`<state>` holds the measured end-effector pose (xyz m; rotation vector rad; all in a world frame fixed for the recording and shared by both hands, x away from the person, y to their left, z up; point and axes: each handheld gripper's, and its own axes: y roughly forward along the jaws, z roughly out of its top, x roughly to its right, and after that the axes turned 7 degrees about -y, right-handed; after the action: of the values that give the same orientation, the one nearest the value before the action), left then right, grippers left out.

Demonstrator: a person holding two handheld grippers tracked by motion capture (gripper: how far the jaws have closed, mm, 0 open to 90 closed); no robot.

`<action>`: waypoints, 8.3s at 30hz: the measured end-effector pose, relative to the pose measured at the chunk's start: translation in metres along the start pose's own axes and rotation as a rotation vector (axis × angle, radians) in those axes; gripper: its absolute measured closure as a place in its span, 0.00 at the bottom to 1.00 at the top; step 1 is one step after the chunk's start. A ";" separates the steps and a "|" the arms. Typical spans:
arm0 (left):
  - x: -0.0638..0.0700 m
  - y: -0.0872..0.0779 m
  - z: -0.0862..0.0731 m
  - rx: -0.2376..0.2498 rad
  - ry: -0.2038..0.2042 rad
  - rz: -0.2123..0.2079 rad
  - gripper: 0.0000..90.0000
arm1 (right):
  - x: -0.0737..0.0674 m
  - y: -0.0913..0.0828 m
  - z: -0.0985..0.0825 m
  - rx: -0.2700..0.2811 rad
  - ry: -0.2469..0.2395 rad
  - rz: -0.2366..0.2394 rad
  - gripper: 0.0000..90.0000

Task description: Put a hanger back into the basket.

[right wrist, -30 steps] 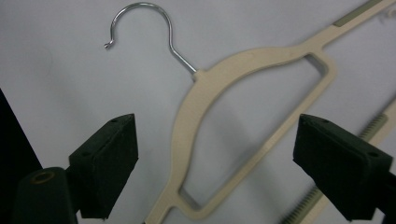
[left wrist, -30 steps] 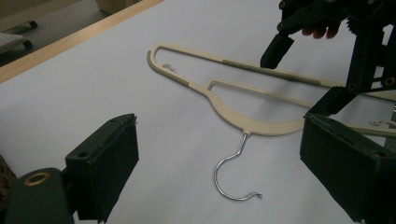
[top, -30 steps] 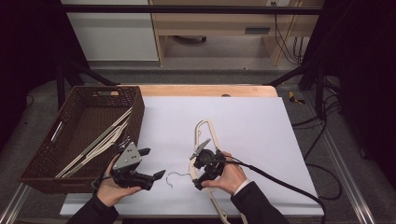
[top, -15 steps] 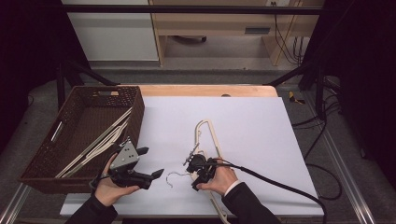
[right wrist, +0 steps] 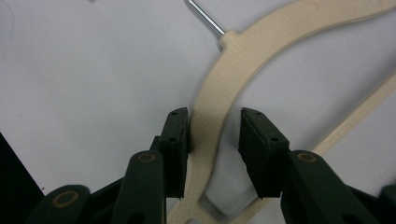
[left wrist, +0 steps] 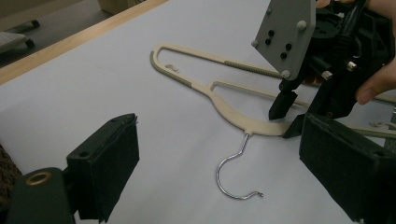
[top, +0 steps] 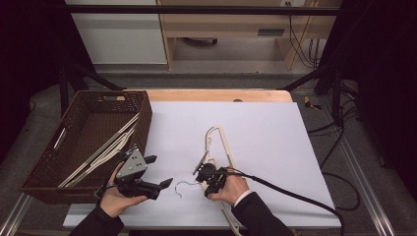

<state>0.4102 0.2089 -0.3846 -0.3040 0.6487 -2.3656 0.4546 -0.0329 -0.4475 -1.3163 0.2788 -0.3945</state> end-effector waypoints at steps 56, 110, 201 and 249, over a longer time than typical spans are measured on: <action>-0.008 -0.030 0.034 -0.048 0.243 0.047 0.15 | 0.007 -0.132 -0.037 0.062 -0.089 0.184 0.84; 0.034 0.038 0.061 -0.210 1.280 0.062 0.79 | -0.015 -0.155 -0.043 0.154 -0.288 0.477 0.84; -0.030 -0.053 0.143 -0.370 0.249 0.186 0.95 | 0.065 -0.114 -0.177 0.789 0.306 -0.322 0.09; -0.158 -0.153 0.005 -0.593 -0.106 0.582 0.95 | 0.059 -0.097 -0.165 0.743 0.262 -0.298 0.09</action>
<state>0.4494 0.4108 -0.3074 -0.4217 1.1973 -1.5618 0.4279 -0.2229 -0.3901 -0.5699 0.1279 -0.8344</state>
